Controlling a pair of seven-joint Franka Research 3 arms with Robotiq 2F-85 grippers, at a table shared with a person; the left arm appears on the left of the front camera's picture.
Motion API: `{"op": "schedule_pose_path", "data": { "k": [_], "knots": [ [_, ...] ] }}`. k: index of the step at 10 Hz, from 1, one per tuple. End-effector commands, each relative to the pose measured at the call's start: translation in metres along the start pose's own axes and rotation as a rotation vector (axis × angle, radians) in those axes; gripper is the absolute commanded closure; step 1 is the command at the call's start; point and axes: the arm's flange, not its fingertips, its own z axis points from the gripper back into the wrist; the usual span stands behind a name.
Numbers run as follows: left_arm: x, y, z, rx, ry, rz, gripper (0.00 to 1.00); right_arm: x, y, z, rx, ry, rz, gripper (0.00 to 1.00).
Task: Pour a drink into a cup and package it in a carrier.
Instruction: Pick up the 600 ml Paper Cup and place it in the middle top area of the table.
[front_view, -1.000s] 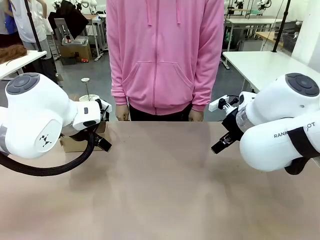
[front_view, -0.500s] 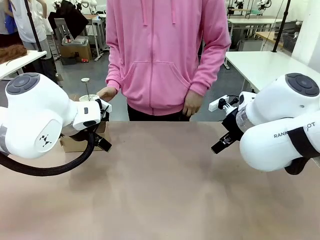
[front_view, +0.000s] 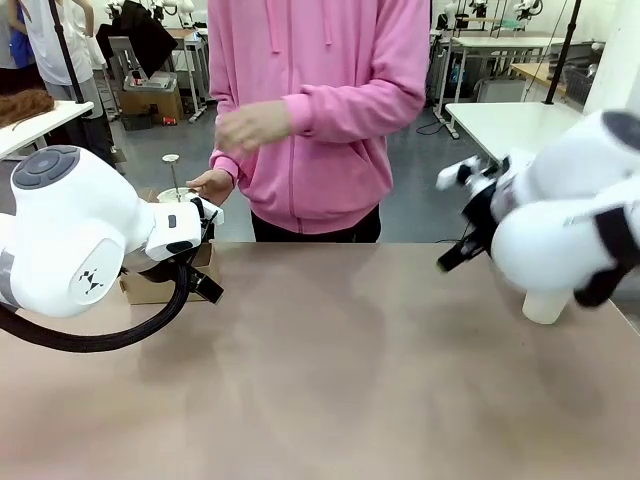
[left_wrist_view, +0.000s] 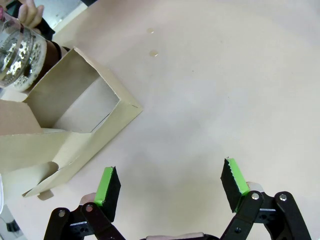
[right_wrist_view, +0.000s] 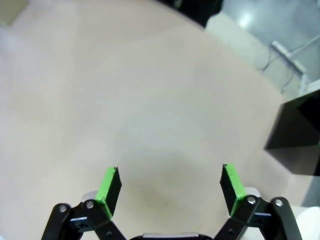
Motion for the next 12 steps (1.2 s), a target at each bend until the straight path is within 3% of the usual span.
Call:
{"op": "schedule_pose_path", "data": {
  "k": [1,3,6,8,10,12],
  "knots": [
    [0.000,0.000,0.000,0.000,0.000,0.001,0.00,0.012,-0.082,0.036,0.113,-0.038,-0.007,0.00],
    [0.000,0.000,0.000,0.000,0.000,0.001,0.00,-0.010,-0.161,0.070,0.274,-0.180,-0.017,0.00],
    [0.000,0.000,0.000,0.000,0.000,0.001,0.00,-0.059,-0.234,0.083,0.355,-0.352,0.018,0.00],
    [0.000,0.000,0.000,0.000,0.000,0.001,0.00,-0.098,-0.261,0.072,0.371,-0.444,0.010,0.00],
    [0.000,0.000,0.000,0.000,0.000,0.001,0.00,-0.141,-0.282,0.055,0.366,-0.605,-0.002,0.00],
    [0.000,0.000,0.000,0.000,0.000,0.001,0.00,-0.178,-0.293,0.040,0.388,-0.674,-0.027,0.00]
  ]
}}
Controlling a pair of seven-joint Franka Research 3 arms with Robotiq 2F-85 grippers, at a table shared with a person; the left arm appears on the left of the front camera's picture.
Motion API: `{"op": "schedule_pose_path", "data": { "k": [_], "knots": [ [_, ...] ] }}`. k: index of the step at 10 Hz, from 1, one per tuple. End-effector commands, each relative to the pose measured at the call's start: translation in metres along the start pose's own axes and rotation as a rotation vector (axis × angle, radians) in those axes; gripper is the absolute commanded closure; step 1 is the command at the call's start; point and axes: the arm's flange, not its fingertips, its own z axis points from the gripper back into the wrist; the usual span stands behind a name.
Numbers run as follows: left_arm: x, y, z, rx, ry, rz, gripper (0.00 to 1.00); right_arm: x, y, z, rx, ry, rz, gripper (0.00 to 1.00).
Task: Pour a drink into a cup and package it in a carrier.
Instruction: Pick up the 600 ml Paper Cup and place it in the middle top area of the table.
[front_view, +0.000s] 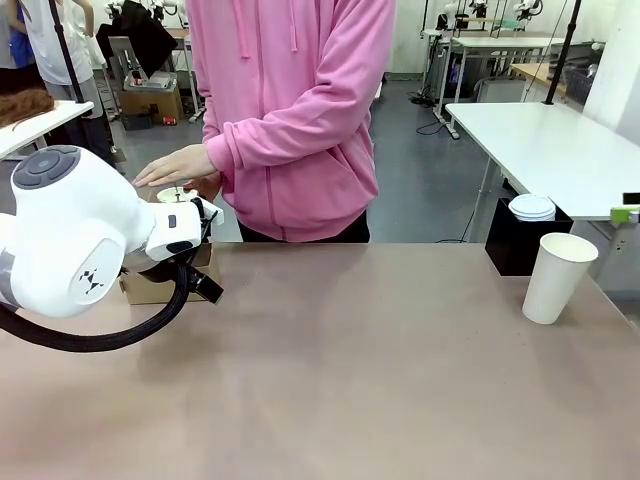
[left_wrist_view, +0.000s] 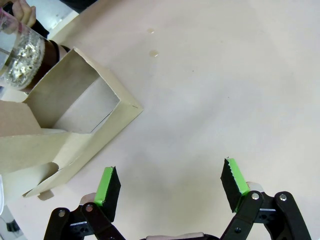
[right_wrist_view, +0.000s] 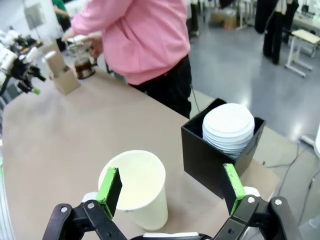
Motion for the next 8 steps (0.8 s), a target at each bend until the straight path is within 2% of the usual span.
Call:
{"op": "schedule_pose_path", "data": {
  "k": [1,4,5,8],
  "knots": [
    [0.000,0.000,0.000,-0.001,0.000,0.000,0.00,-0.019,-0.025,-0.002,0.034,-0.043,0.010,0.00],
    [0.000,0.000,0.000,-0.001,0.000,0.000,0.00,-0.011,-0.022,-0.007,0.013,-0.047,0.039,0.00],
    [0.000,0.000,0.000,-0.001,0.000,0.000,0.00,-0.032,-0.019,0.001,0.034,-0.033,-0.023,0.00],
    [0.000,0.000,0.000,-0.001,0.000,0.000,0.00,-0.032,-0.019,0.001,0.034,-0.033,-0.023,0.00]
  ]
}}
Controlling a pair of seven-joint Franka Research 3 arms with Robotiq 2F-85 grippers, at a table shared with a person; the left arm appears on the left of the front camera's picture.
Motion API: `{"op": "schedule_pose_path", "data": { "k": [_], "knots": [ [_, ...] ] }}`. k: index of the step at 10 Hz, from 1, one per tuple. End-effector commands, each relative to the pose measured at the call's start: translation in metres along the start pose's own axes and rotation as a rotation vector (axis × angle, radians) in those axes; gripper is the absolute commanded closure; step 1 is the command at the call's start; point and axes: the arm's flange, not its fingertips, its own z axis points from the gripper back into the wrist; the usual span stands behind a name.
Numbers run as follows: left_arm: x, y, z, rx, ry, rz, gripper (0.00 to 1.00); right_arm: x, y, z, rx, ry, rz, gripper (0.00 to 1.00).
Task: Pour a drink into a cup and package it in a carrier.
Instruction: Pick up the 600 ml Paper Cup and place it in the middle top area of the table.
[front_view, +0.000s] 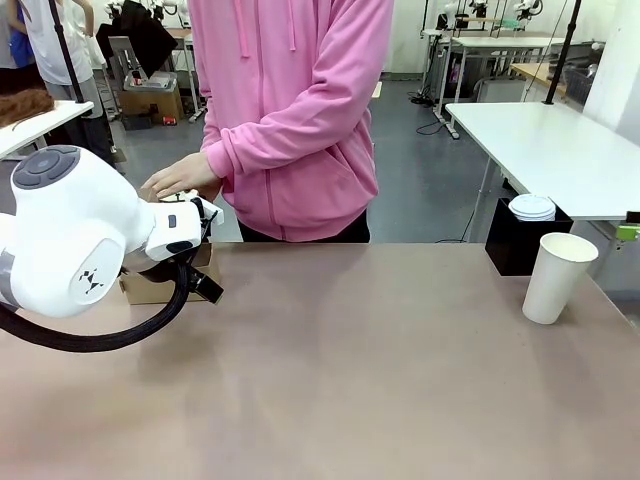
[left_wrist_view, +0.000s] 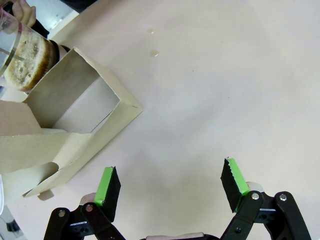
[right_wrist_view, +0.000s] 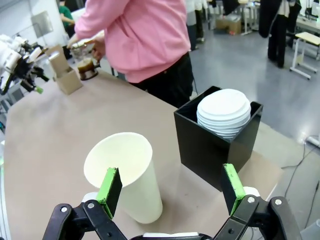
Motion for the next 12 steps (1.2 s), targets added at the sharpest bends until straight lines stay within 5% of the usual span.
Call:
{"op": "schedule_pose_path", "data": {
  "k": [1,6,12],
  "knots": [
    [0.000,0.000,0.000,-0.001,-0.001,0.000,0.00,0.002,0.000,-0.002,0.003,0.000,0.005,0.00],
    [0.000,0.000,0.000,-0.001,-0.001,0.000,0.00,-0.071,-0.001,0.010,0.147,-0.252,0.121,0.00],
    [0.000,0.000,0.000,-0.001,-0.001,0.000,0.00,-0.108,0.027,-0.027,0.135,-0.276,0.186,0.00]
  ]
}}
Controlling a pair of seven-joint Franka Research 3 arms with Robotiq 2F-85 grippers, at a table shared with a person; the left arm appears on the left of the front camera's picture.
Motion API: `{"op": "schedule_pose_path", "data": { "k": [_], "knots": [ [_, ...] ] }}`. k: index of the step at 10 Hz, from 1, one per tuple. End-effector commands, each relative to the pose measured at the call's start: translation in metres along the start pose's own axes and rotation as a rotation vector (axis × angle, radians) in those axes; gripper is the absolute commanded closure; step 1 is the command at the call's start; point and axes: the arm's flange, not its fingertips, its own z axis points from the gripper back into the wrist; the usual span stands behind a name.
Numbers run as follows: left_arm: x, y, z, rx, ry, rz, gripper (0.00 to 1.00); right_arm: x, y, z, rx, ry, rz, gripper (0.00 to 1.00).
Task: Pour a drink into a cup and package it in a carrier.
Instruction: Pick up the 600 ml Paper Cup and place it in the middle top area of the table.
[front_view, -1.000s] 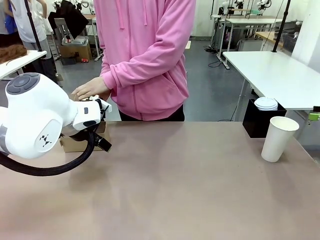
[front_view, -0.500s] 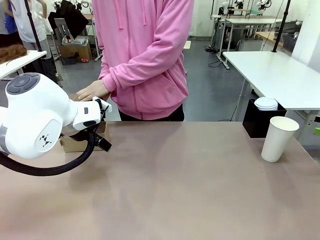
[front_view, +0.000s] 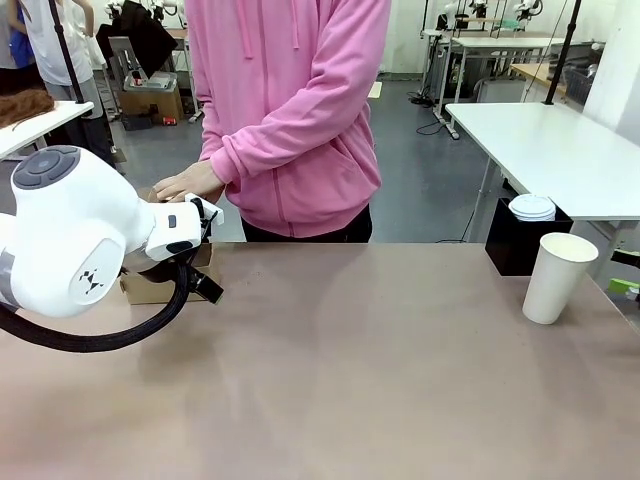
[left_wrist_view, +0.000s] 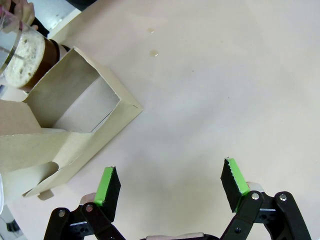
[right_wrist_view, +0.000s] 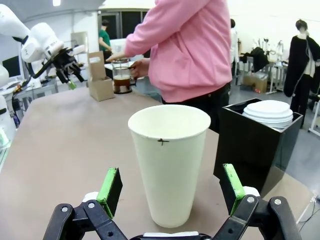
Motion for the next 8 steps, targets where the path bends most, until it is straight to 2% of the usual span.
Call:
{"op": "schedule_pose_path", "data": {
  "k": [1,8],
  "knots": [
    [0.000,0.000,0.000,-0.001,0.000,0.000,0.00,-0.009,0.005,-0.017,-0.009,-0.009,0.031,0.00],
    [0.000,0.000,0.000,-0.001,0.000,0.000,0.00,-0.035,0.005,-0.064,-0.027,0.002,-0.053,0.00]
  ]
}}
